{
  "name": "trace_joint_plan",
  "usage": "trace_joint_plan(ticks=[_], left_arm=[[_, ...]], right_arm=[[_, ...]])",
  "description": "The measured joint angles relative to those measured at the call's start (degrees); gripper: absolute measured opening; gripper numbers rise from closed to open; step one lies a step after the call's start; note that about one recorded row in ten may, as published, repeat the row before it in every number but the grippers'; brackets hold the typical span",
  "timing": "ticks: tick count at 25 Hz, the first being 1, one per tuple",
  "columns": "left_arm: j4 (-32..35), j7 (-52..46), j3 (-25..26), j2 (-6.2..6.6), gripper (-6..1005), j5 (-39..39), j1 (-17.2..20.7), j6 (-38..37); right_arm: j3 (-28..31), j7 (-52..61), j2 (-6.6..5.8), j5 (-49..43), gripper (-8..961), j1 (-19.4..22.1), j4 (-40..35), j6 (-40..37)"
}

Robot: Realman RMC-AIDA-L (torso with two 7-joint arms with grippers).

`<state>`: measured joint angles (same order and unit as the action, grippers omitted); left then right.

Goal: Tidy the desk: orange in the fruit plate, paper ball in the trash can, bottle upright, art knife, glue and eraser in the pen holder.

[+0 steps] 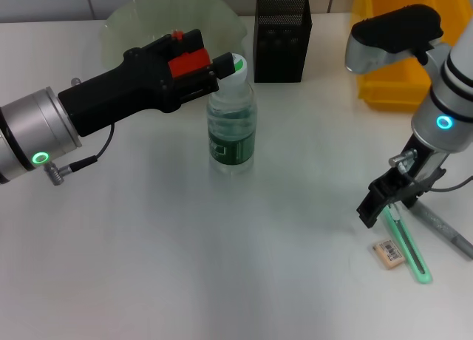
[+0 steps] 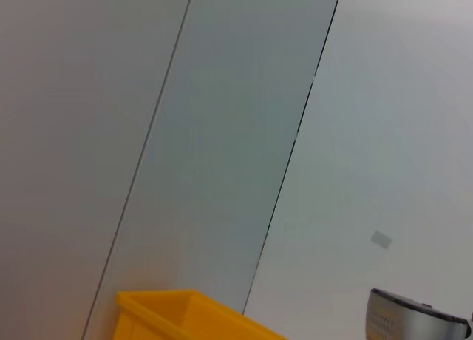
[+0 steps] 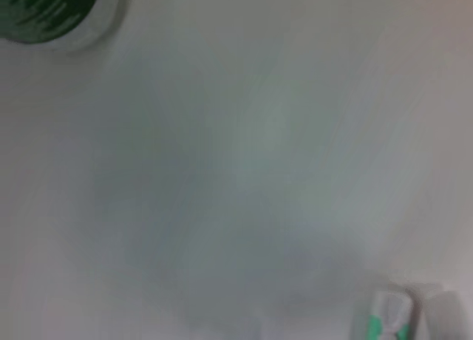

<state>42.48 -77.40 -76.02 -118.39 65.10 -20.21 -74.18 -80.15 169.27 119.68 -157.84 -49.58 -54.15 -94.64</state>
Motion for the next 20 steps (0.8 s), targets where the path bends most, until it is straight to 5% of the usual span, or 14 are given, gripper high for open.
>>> trace_joint_plan(ticks=[20], left_arm=[[-0.1,0.0,0.0,0.09,802,0.0,-0.1,0.0]], right_arm=[[-1.7,0.0,0.02,1.3,771,-0.1,1.7,2.2]])
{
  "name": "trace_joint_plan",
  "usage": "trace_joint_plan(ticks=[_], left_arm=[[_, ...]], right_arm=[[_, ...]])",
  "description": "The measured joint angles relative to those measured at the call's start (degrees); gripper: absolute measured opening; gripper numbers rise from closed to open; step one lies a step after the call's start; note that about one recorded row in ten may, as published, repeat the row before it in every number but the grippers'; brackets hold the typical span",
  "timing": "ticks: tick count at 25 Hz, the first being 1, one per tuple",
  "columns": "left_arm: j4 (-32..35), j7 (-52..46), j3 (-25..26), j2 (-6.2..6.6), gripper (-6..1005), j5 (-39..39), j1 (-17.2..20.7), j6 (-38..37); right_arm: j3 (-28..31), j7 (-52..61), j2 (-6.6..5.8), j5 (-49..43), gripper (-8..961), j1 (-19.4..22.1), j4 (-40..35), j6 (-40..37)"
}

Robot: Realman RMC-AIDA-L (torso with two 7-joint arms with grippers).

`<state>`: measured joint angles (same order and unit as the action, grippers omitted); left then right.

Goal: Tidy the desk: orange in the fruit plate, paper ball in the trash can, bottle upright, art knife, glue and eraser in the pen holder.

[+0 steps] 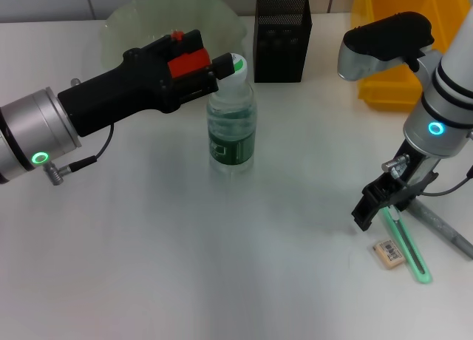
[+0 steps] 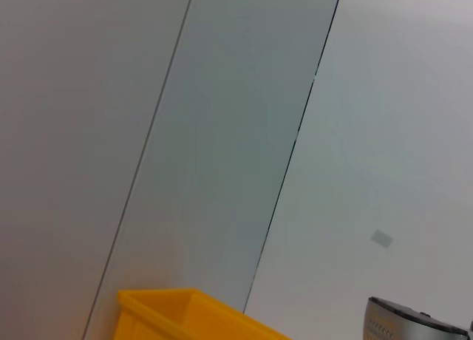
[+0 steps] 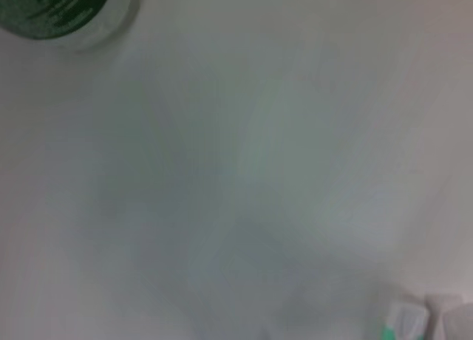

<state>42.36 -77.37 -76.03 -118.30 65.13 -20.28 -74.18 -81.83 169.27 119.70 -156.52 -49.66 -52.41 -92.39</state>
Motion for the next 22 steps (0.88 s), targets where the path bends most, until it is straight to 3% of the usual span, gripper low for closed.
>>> trace_joint_plan(ticks=[7,13,22], left_arm=[[0.0,-0.1,0.0,0.0,802,0.0,0.2,0.0],[0.0,-0.2,-0.1,0.0,802,0.0,0.1,0.0],[-0.1,-0.2,-0.1,0.0,802,0.0,0.0,0.0]], right_arm=[[0.1,0.0,0.0,0.0,717,0.0,0.4,0.7],[0.3,0.0,0.0,-0.1,496,0.1,0.4,0.8],[0.0,0.0,-0.06,-0.3,441,0.2,0.4,1.6]])
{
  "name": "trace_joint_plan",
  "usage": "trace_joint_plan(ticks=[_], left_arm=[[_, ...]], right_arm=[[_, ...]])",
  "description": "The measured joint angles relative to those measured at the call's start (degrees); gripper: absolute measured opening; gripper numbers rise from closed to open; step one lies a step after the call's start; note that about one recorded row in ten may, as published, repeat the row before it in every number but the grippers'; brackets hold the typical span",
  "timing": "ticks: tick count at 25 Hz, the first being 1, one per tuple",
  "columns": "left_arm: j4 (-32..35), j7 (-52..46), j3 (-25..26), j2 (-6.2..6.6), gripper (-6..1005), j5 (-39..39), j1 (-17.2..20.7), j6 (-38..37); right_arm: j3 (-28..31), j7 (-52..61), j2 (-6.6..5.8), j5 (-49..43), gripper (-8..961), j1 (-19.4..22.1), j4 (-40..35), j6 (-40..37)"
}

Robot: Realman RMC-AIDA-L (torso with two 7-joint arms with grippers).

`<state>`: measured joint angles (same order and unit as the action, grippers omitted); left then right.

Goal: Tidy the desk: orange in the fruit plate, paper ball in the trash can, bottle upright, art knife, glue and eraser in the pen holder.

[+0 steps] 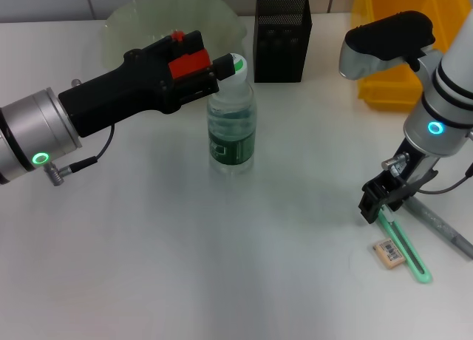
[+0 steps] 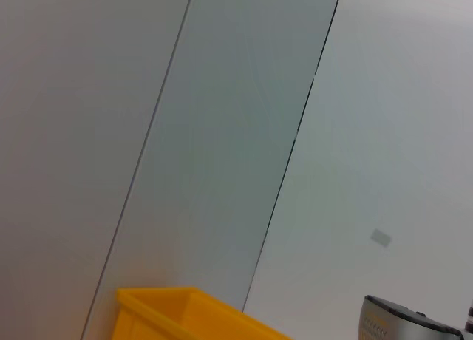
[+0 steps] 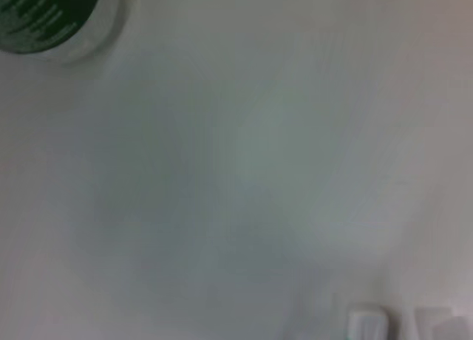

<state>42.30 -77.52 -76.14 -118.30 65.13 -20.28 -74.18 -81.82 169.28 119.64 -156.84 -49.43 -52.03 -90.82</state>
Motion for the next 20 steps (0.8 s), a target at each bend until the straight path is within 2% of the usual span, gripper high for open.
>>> trace_joint_plan(ticks=[20], left_arm=[[0.0,-0.1,0.0,0.0,802,0.0,-0.1,0.0]], right_arm=[[0.0,0.0,-0.12,-0.1,380,-0.4,1.6,1.4]])
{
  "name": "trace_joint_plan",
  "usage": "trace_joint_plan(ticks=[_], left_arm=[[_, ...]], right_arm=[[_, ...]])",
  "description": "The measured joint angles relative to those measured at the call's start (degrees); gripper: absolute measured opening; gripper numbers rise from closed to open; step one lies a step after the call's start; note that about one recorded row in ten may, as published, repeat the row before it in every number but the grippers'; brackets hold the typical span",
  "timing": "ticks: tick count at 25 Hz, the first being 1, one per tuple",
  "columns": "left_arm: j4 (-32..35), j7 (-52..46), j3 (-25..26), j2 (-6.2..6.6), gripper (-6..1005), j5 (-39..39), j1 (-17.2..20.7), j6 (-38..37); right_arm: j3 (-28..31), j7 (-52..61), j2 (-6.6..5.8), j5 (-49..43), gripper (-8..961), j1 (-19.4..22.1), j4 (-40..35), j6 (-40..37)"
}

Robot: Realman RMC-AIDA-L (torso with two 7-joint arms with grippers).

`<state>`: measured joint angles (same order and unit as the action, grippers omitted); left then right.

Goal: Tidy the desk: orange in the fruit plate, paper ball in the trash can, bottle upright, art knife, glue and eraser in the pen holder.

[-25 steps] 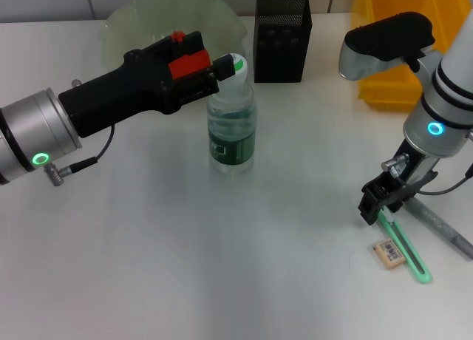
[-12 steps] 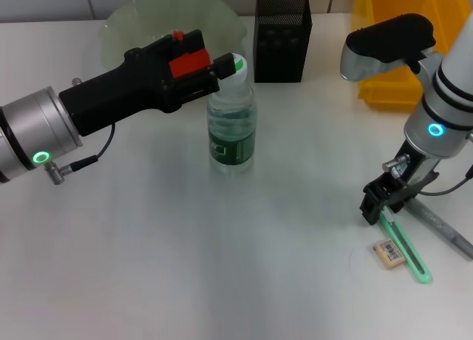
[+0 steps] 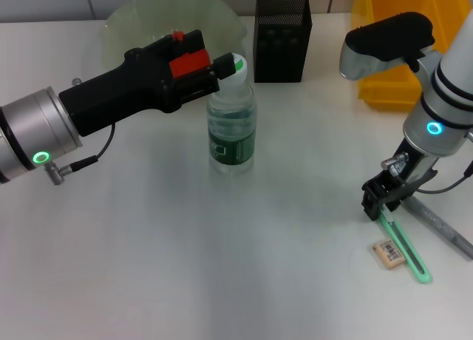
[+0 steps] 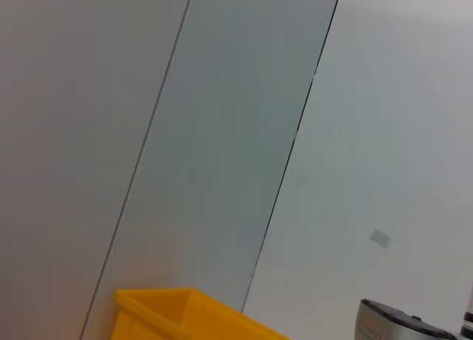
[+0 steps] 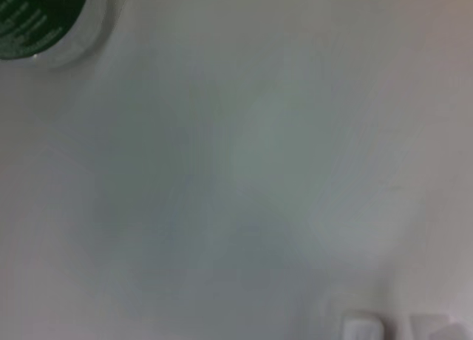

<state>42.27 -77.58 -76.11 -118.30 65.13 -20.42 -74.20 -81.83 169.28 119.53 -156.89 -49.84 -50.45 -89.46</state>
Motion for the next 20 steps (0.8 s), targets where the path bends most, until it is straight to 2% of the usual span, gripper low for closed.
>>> trace_joint_plan(ticks=[6,11,20], left_arm=[[0.0,0.0,0.1,0.0,802,0.0,0.1,0.0],[0.0,0.0,0.1,0.0,802,0.0,0.3,-0.2],[0.0,0.1,0.1,0.0,802,0.0,0.5,-0.4]], right_arm=[[0.3,0.0,0.0,0.0,317,-0.5,1.0,0.1],[0.4,0.0,-0.02,0.0,315,-0.8,1.4,0.1],[0.6,0.0,-0.06,0.1,235,-0.8,1.2,0.0]])
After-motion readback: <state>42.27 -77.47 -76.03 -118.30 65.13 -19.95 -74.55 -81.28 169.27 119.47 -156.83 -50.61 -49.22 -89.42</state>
